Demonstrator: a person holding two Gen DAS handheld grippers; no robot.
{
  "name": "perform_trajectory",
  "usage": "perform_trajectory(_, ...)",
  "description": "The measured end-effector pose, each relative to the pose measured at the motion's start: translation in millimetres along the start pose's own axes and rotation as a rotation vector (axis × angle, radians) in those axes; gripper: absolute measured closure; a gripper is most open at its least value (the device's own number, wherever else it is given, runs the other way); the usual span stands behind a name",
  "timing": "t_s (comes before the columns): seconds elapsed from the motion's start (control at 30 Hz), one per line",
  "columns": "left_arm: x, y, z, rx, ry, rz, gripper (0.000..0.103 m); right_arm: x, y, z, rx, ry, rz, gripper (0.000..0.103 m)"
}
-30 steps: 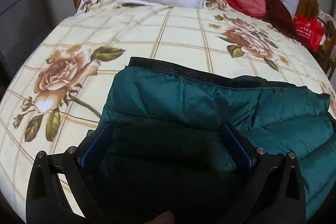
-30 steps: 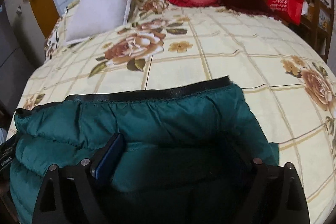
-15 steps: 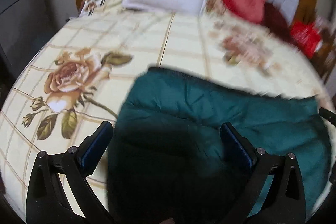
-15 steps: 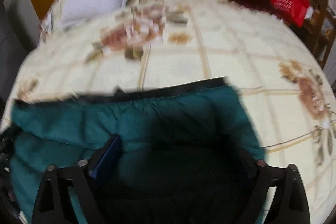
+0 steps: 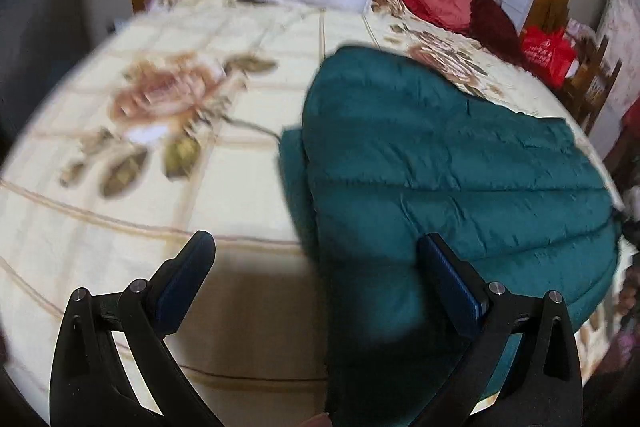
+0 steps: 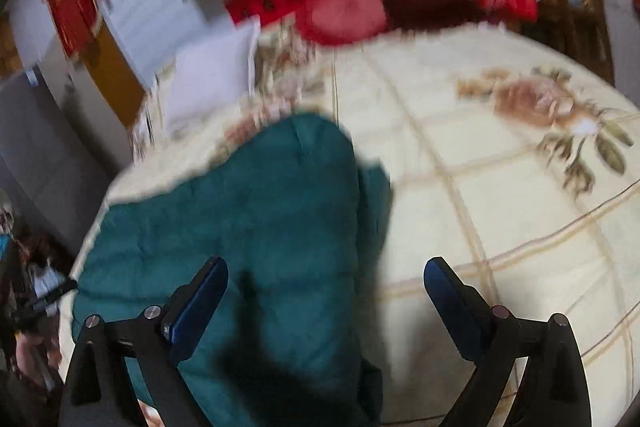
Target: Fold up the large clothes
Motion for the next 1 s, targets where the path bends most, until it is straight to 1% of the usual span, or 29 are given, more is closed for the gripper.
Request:
perform_trajectory(0.03,-0.1,-4.3,0.8,0.009,0.000,-0.028,0.000,0.3,-6.2,0.7,0.020,0.002,0.011,0.005)
perform_trajectory(0.07,-1.3,-6.3,1.3,0.001,-0.005,-0.032,0.000,-1.4,-15.1,1.6,0.047,-0.002,0.036,0.005)
perform_trajectory(0.13,-3.7,-12.6,0.7,0.004,-0.007,-0.047,0.000,-6.4,-22.7,2.3,0.050,-0.020,0.052,0.004)
perform_trajectory(0.17,-2.1,-20.9,0.8,0.030,0.005,-0.080,0.000,-9.9,-27.1,3.3,0.055,-0.039,0.068,0.000)
perform_trajectory(0.2,2.0,-27.3,1.8,0.057,0.028,-0.123,0.000,-13.5,-31.8,4.0,0.072,-0.062,0.087,0.000)
perform_trajectory(0.23,8.0,-32.4,3.3,0.082,0.059,-0.172,0.000,-17.6,-36.1,4.5,0.077,-0.081,0.133,0.000)
perform_trajectory(0.27,12.6,-32.1,3.2,0.081,0.079,-0.208,0.000,-18.9,-36.7,6.0,0.069,-0.072,0.147,0.000)
perform_trajectory(0.3,13.2,-31.9,3.7,0.082,0.071,-0.214,0.000,-18.4,-37.5,7.5,0.071,-0.057,0.159,0.000)
perform_trajectory(0.4,10.0,-30.6,1.3,0.051,0.044,-0.206,0.000,-18.8,-39.9,9.4,0.080,-0.024,0.201,0.000)
perform_trajectory(0.47,9.1,-29.8,0.5,0.030,0.023,-0.216,0.000,-18.1,-43.5,12.9,0.090,0.009,0.254,0.000)
perform_trajectory(0.53,11.5,-32.6,4.3,0.034,0.002,-0.232,0.000,-18.9,-49.3,18.4,0.103,0.023,0.319,0.000)
perform_trajectory(0.63,15.2,-36.0,12.2,0.050,-0.023,-0.272,0.000,-16.4,-55.8,26.2,0.124,0.032,0.378,0.000)
perform_trajectory(0.77,11.9,-42.1,27.4,0.077,-0.023,-0.337,0.000,-6.8,-66.1,33.2,0.159,0.077,0.417,0.000)
perform_trajectory(0.83,1.3,-45.5,29.3,0.109,-0.066,-0.382,0.001,-2.2,-69.1,34.7,0.170,0.100,0.439,0.000)
perform_trajectory(0.87,-5.4,-45.6,28.8,0.124,-0.096,-0.391,0.002,0.2,-69.7,33.8,0.178,0.117,0.463,0.002)
perform_trajectory(0.93,-13.5,-42.7,27.6,0.122,-0.148,-0.375,0.005,1.3,-70.7,32.3,0.180,0.128,0.445,0.003)
perform_trajectory(1.0,-11.6,-39.3,26.2,0.109,-0.148,-0.389,0.011,2.7,-70.8,30.9,0.176,0.129,0.427,0.003)
Point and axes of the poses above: each gripper's, at about its wrist camera, not at the fingertips, and y roughly against the way its jaws point, x to its left, z to its top, the point moved 2 cm from there along -y, roughly the way its jaws point, and after that the axes turned 14 degrees about x, right-handed, at the moved point
